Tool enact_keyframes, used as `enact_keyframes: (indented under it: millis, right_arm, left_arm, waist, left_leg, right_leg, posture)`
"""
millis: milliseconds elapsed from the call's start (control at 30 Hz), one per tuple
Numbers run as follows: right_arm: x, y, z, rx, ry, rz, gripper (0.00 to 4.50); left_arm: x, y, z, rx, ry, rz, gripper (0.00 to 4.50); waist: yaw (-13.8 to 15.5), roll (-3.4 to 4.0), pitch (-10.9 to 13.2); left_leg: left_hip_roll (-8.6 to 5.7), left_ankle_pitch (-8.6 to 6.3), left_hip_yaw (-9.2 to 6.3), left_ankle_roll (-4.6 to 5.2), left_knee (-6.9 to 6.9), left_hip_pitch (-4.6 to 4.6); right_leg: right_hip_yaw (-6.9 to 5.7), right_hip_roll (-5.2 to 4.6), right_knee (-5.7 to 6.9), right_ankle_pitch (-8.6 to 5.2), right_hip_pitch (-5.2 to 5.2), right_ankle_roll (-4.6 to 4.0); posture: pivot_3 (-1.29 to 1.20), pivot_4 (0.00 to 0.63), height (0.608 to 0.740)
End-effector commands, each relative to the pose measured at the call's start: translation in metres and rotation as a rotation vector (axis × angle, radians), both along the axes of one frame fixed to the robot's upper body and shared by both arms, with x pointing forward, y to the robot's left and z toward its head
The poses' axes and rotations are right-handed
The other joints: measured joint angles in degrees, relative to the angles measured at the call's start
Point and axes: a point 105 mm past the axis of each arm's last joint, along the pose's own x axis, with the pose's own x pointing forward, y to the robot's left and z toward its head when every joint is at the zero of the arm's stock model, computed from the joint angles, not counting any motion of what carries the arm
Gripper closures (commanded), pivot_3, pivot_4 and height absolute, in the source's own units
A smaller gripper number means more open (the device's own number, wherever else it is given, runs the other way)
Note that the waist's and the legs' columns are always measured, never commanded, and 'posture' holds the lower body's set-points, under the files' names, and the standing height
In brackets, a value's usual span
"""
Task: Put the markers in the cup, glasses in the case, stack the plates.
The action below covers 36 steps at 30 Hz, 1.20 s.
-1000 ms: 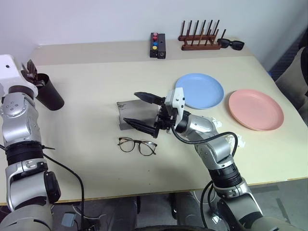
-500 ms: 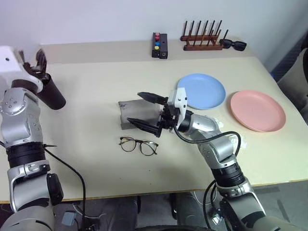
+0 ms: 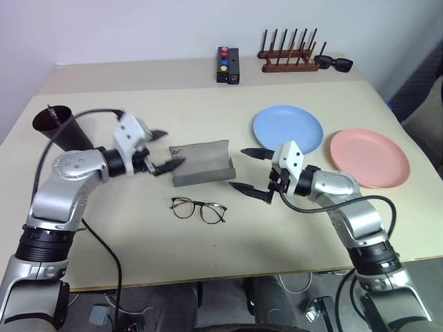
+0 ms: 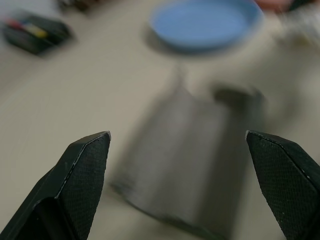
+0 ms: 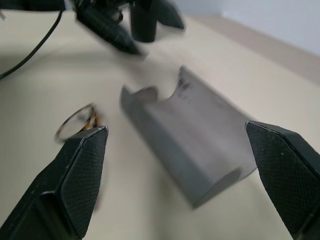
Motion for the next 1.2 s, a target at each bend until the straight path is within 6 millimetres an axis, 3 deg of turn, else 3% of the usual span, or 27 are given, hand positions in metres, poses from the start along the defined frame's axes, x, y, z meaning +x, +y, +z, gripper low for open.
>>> enact_keyframes:
  millis: [33, 367, 467, 667, 800, 1000, 1200]
  right_arm:
    - [-0.008, -0.002, 0.01, -0.007, -0.044, 0.001, 0.0]
    - [-0.02, -0.005, 0.003, -0.008, -0.019, -0.046, 0.0]
    - [-0.022, -0.005, 0.003, -0.007, -0.016, -0.052, 0.0]
    - [-0.023, -0.006, 0.004, -0.006, -0.015, -0.065, 0.0]
    - [-0.023, -0.007, 0.004, -0.006, -0.017, -0.07, 0.0]
    - [-0.023, -0.005, 0.004, -0.004, -0.014, -0.06, 0.0]
    - [-0.022, -0.001, 0.004, 0.0, -0.009, -0.039, 0.0]
  left_arm:
    - [-0.004, -0.007, -0.008, 0.078, 0.003, -0.071, 0.08]
    - [0.014, -0.009, -0.038, 0.144, 0.056, -0.079, 0.08]
    - [0.019, -0.009, -0.037, 0.145, 0.054, -0.085, 1.34]
    - [0.023, -0.007, -0.031, 0.15, 0.048, -0.103, 4.32]
    - [0.02, -0.002, -0.025, 0.142, 0.053, -0.123, 4.32]
    - [-0.005, 0.018, -0.013, 0.131, 0.102, -0.181, 4.32]
    - [-0.025, 0.032, -0.021, 0.188, 0.147, -0.215, 4.32]
  waist:
    - [0.05, 0.0, 0.0]
    - [0.34, 0.0, 0.0]
    - [0.32, -0.01, 0.0]
    - [0.28, 0.0, 0.0]
    - [0.37, 0.0, 0.0]
    - [-0.22, 0.0, 0.0]
    - [0.03, 0.0, 0.0]
  left_leg:
    - [0.0, 0.0, 0.0, 0.0, 0.01, 0.0]
    - [0.0, 0.0, 0.0, 0.0, 0.01, 0.0]
    - [0.0, 0.0, 0.01, 0.0, 0.02, 0.0]
    - [0.0, 0.0, 0.0, 0.0, 0.02, 0.0]
    - [0.0, 0.0, 0.0, 0.01, 0.02, -0.01]
    - [0.02, 0.0, 0.0, 0.01, -0.01, 0.0]
    - [0.02, 0.0, 0.0, 0.01, 0.0, -0.01]
  right_leg:
    - [0.0, 0.0, 0.0, -0.04, 0.0, -0.06]
    - [0.0, 0.0, 0.0, 0.02, 0.0, 0.06]
    - [0.0, 0.0, -0.01, 0.03, 0.0, 0.07]
    - [0.0, 0.0, -0.01, 0.03, 0.0, 0.08]
    - [0.0, 0.0, -0.01, 0.03, 0.0, 0.08]
    - [0.0, 0.0, -0.01, 0.02, -0.01, 0.07]
    - [0.0, -0.01, -0.02, -0.07, 0.0, -0.09]
  posture:
    - [0.0, 0.15, 0.734]
    - [0.0, 0.15, 0.734]
    - [0.0, 0.15, 0.734]
    - [0.0, 0.15, 0.734]
    - [0.0, 0.15, 0.734]
    - [0.0, 0.15, 0.734]
    - [0.0, 0.15, 0.734]
